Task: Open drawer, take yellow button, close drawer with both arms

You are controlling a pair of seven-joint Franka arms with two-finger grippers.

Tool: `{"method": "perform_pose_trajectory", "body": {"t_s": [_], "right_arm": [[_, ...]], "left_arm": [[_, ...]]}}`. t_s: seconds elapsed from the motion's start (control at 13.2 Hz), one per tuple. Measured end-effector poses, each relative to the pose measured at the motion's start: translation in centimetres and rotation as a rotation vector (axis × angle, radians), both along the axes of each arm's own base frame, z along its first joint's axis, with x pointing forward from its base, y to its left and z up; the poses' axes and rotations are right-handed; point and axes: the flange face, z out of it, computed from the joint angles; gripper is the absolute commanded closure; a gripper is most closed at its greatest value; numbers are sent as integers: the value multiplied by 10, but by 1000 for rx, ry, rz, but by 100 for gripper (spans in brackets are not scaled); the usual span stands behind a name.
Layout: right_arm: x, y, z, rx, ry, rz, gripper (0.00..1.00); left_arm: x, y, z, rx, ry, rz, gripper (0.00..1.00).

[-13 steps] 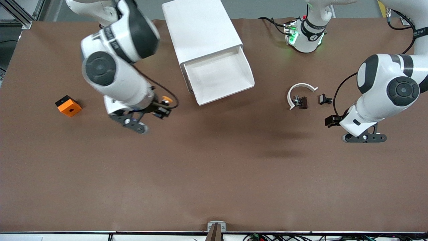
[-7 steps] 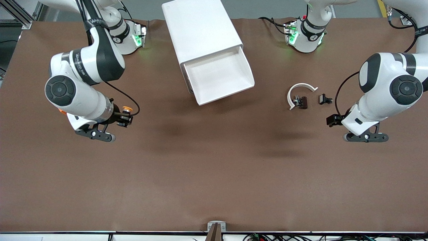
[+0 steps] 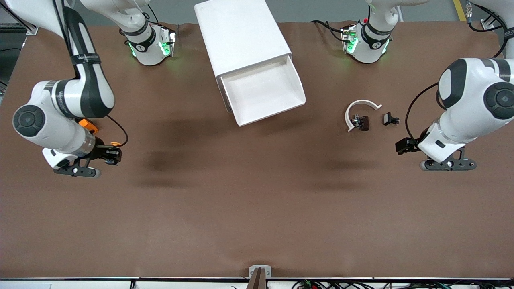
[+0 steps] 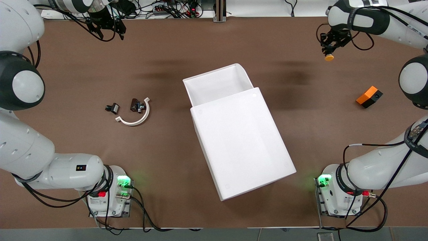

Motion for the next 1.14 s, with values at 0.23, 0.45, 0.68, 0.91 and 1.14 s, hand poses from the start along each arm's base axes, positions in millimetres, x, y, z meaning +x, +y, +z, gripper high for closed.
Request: {"method": "perform_pose_trajectory", "body": {"t_s": [0.23, 0.45, 0.68, 0.91, 1.14], "right_arm": [[-4, -23, -30, -19, 10, -15, 100], [-4, -40, -58, -33, 14, -29, 100], [-8, -55, -85, -46, 7, -32, 100], [-13, -92, -106, -45, 10, -33, 100], [-21, -108, -126, -46, -1, -40, 100]], "left_arm": [[-5, -20, 12, -9, -15, 1, 0], [-10, -56, 11, -23, -14, 21, 0], [-18, -99, 6, -39, -7, 48, 0], [-23, -140, 1, -52, 0, 97, 0], [-28, -175, -1, -76, 6, 138, 0]]}}
